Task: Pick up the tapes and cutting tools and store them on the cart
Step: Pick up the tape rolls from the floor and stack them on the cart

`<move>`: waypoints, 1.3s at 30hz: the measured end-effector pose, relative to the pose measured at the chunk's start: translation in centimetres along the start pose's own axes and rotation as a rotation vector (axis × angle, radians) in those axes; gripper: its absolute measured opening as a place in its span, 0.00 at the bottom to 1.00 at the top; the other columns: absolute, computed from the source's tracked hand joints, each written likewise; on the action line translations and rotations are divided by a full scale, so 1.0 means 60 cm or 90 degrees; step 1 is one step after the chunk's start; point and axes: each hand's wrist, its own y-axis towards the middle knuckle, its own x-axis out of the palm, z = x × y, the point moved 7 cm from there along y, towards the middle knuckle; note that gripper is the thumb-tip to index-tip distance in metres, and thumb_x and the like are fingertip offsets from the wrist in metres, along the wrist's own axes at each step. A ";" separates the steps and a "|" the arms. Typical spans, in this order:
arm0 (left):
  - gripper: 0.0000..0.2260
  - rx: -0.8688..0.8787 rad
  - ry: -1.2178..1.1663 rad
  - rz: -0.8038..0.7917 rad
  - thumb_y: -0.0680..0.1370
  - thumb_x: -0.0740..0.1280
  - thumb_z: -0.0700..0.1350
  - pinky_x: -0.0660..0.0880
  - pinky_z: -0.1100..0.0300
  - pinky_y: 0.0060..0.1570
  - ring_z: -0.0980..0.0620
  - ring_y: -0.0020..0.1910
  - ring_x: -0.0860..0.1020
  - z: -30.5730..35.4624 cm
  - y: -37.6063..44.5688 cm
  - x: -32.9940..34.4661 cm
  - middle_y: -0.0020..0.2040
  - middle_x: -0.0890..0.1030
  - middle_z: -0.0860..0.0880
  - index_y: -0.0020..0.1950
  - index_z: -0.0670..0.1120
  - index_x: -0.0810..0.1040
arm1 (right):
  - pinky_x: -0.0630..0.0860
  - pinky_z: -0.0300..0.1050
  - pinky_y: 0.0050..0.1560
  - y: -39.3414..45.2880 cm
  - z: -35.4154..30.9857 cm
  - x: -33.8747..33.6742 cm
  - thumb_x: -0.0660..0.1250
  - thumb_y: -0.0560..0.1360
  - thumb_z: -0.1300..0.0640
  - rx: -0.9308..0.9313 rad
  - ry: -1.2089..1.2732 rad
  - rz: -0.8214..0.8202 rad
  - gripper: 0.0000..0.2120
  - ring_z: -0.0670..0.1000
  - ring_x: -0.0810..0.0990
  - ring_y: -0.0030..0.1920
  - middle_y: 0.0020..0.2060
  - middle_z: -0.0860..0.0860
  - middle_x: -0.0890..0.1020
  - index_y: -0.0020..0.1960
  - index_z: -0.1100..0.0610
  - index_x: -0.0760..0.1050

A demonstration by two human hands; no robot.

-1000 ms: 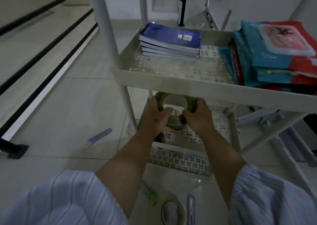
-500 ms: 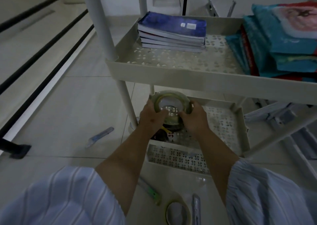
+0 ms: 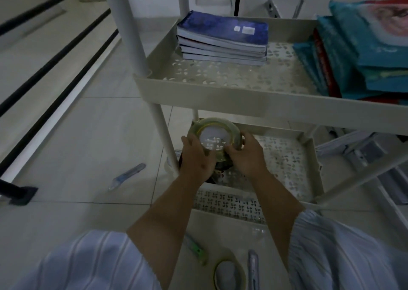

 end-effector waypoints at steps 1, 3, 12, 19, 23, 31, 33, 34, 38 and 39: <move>0.30 0.006 0.044 0.014 0.76 0.62 0.47 0.65 0.46 0.69 0.38 0.70 0.62 -0.002 -0.004 0.002 0.73 0.55 0.37 0.73 0.39 0.52 | 0.69 0.31 0.42 -0.004 0.000 0.001 0.71 0.70 0.58 -0.009 0.018 -0.009 0.21 0.47 0.74 0.49 0.56 0.54 0.78 0.61 0.58 0.70; 0.29 0.018 0.116 0.040 0.77 0.60 0.47 0.62 0.48 0.70 0.38 0.71 0.61 -0.005 -0.009 0.005 0.73 0.56 0.36 0.72 0.37 0.52 | 0.73 0.31 0.46 -0.012 0.005 0.006 0.76 0.65 0.57 -0.018 0.060 -0.034 0.29 0.46 0.75 0.53 0.57 0.51 0.77 0.64 0.56 0.70; 0.29 0.091 0.336 -0.009 0.77 0.60 0.42 0.56 0.49 0.73 0.38 0.72 0.53 0.024 -0.009 0.008 0.75 0.51 0.37 0.73 0.38 0.49 | 0.73 0.51 0.60 -0.012 0.018 0.020 0.79 0.59 0.47 -0.059 -0.031 -0.037 0.43 0.51 0.69 0.58 0.59 0.55 0.70 0.68 0.54 0.64; 0.27 0.207 0.434 -0.025 0.77 0.58 0.42 0.48 0.44 0.74 0.41 0.76 0.47 0.014 -0.044 0.024 0.77 0.51 0.41 0.74 0.42 0.52 | 0.69 0.51 0.65 -0.026 0.015 0.027 0.72 0.67 0.48 -0.135 -0.159 -0.039 0.37 0.54 0.68 0.64 0.64 0.55 0.70 0.70 0.55 0.59; 0.23 0.388 0.400 0.072 0.74 0.54 0.44 0.67 0.36 0.64 0.34 0.69 0.67 0.019 -0.092 0.026 0.68 0.71 0.37 0.67 0.38 0.67 | 0.53 0.54 0.75 -0.073 -0.019 0.016 0.68 0.71 0.54 -0.246 -0.208 -0.024 0.35 0.58 0.54 0.74 0.73 0.56 0.60 0.73 0.56 0.55; 0.33 0.414 0.387 0.068 0.70 0.59 0.52 0.51 0.38 0.67 0.40 0.73 0.50 -0.079 -0.223 0.091 0.74 0.60 0.37 0.72 0.43 0.56 | 0.67 0.48 0.62 -0.237 0.046 -0.026 0.64 0.68 0.52 -0.329 -0.262 0.073 0.27 0.55 0.68 0.60 0.60 0.61 0.74 0.64 0.62 0.69; 0.34 0.401 0.411 0.037 0.70 0.57 0.55 0.49 0.39 0.72 0.43 0.75 0.43 -0.123 -0.249 0.127 0.74 0.56 0.40 0.73 0.44 0.54 | 0.69 0.50 0.61 -0.269 0.103 -0.013 0.66 0.66 0.52 -0.305 -0.287 0.033 0.30 0.56 0.69 0.59 0.60 0.61 0.74 0.65 0.60 0.66; 0.33 0.394 0.413 0.020 0.71 0.56 0.56 0.47 0.40 0.73 0.45 0.75 0.39 -0.147 -0.259 0.145 0.74 0.54 0.41 0.73 0.44 0.54 | 0.71 0.52 0.60 -0.283 0.133 -0.005 0.67 0.65 0.52 -0.287 -0.299 0.006 0.31 0.57 0.69 0.59 0.60 0.62 0.74 0.65 0.60 0.66; 0.34 0.298 0.449 -0.081 0.69 0.57 0.58 0.63 0.39 0.66 0.42 0.75 0.47 -0.234 -0.283 0.206 0.72 0.64 0.38 0.72 0.44 0.61 | 0.72 0.64 0.59 -0.328 0.250 0.036 0.68 0.62 0.48 -0.203 -0.343 -0.133 0.37 0.66 0.71 0.64 0.65 0.65 0.71 0.68 0.57 0.62; 0.34 0.274 0.462 -0.108 0.67 0.57 0.58 0.67 0.39 0.62 0.41 0.73 0.52 -0.253 -0.289 0.220 0.71 0.67 0.38 0.71 0.43 0.63 | 0.69 0.64 0.63 -0.337 0.273 0.046 0.69 0.62 0.47 -0.176 -0.342 -0.164 0.39 0.67 0.68 0.66 0.67 0.65 0.69 0.69 0.56 0.61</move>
